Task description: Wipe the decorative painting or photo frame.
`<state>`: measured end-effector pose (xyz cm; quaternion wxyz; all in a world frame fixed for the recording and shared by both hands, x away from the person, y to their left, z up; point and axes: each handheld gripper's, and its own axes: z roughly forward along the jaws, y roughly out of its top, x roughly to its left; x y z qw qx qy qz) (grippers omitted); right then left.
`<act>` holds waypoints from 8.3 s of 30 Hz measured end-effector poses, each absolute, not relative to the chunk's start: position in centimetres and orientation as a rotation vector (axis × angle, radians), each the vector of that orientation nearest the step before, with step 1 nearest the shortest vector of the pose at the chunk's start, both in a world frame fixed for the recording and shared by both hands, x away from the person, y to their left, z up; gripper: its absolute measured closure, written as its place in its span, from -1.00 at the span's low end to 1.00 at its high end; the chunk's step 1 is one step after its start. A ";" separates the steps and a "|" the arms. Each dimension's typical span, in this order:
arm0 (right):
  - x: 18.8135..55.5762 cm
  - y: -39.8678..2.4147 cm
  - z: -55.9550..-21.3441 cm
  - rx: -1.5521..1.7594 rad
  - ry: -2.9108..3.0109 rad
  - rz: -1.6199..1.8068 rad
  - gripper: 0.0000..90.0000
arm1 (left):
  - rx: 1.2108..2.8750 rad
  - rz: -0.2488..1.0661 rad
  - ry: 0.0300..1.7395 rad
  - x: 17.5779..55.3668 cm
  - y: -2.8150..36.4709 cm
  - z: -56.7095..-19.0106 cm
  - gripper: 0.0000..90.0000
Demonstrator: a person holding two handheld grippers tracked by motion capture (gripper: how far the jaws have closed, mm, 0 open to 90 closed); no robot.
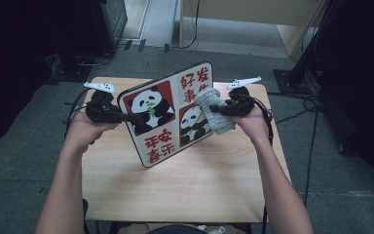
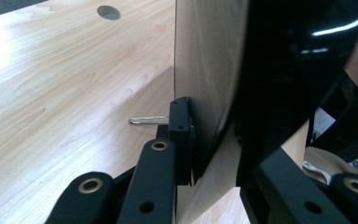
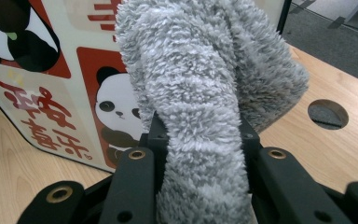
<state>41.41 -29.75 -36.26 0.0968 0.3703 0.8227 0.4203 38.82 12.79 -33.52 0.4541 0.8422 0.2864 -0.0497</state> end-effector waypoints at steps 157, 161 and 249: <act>42.3 -23.1 -24.0 0.999 2.524 1.181 0.54 | 2.071 -0.114 0.684 38.7 13.2 -33.4 0.76; 42.3 -23.0 -24.4 0.996 2.533 1.170 0.54 | 2.068 -0.120 0.683 38.8 13.3 -33.5 0.76; 40.4 -25.4 -34.3 1.057 2.549 1.297 0.53 | 2.079 -0.132 0.678 38.9 13.4 -33.4 0.75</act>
